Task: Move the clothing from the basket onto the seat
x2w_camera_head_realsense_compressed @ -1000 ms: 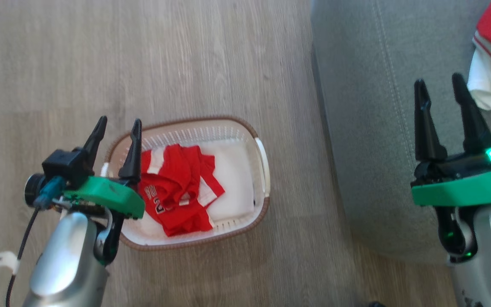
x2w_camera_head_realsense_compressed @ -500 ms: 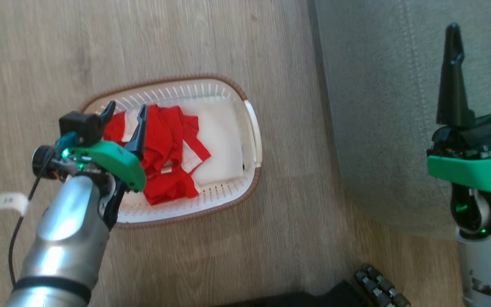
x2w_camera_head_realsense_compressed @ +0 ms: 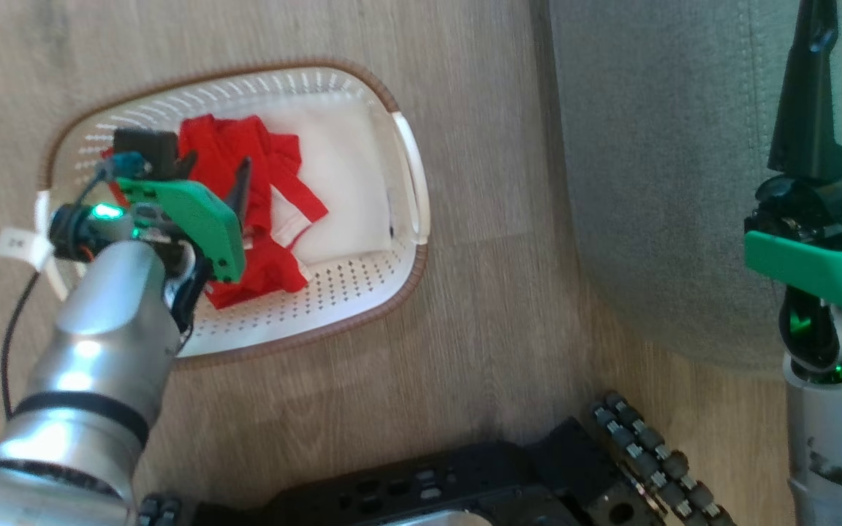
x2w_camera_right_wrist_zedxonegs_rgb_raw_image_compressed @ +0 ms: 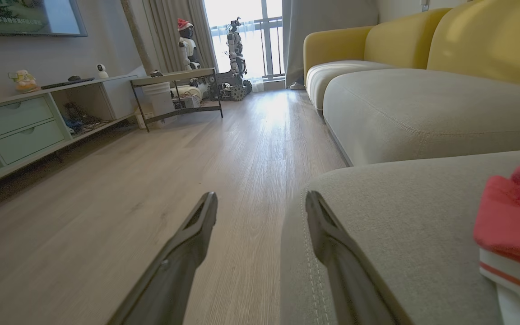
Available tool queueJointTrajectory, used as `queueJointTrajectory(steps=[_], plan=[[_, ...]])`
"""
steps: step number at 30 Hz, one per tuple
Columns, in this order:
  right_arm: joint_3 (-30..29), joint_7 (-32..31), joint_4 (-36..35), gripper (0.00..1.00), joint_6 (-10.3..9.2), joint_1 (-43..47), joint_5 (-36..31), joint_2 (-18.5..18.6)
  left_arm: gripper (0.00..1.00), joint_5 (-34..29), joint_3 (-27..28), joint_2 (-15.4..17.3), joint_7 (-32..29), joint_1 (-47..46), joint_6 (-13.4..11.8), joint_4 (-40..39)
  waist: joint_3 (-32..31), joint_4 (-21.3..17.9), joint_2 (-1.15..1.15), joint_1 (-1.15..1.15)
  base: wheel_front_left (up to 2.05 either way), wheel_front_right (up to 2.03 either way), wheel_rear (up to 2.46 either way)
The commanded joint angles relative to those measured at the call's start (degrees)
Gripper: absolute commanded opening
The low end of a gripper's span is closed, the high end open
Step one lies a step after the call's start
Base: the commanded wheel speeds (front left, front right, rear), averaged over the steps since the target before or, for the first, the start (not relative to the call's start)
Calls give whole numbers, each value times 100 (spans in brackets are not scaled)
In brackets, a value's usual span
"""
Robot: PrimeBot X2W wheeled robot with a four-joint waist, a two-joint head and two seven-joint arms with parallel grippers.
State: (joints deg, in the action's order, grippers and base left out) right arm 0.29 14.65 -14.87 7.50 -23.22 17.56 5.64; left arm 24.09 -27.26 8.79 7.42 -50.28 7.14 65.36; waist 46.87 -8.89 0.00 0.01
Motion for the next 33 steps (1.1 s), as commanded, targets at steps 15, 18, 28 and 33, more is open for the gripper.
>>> queueJointTrajectory(steps=[15,18,28,33], plan=[[229,34,-268,100,-1,-120,-74,-199,100,49,-151,269,-1151,-634,-81,810,693,-406,0,-1,0,0,0],[275,34,-249,100,-1,-148,-89,-208,100,18,-228,268,-1425,-644,-105,831,723,-414,0,-1,0,0,0],[285,35,-174,100,-1,-181,-135,-219,0,57,-296,249,-1208,-686,-91,847,625,-387,0,-1,0,0,0],[328,35,-118,100,-1,-189,-148,-219,0,110,-312,214,-1036,-602,-55,849,382,-351,0,-1,0,0,0]])
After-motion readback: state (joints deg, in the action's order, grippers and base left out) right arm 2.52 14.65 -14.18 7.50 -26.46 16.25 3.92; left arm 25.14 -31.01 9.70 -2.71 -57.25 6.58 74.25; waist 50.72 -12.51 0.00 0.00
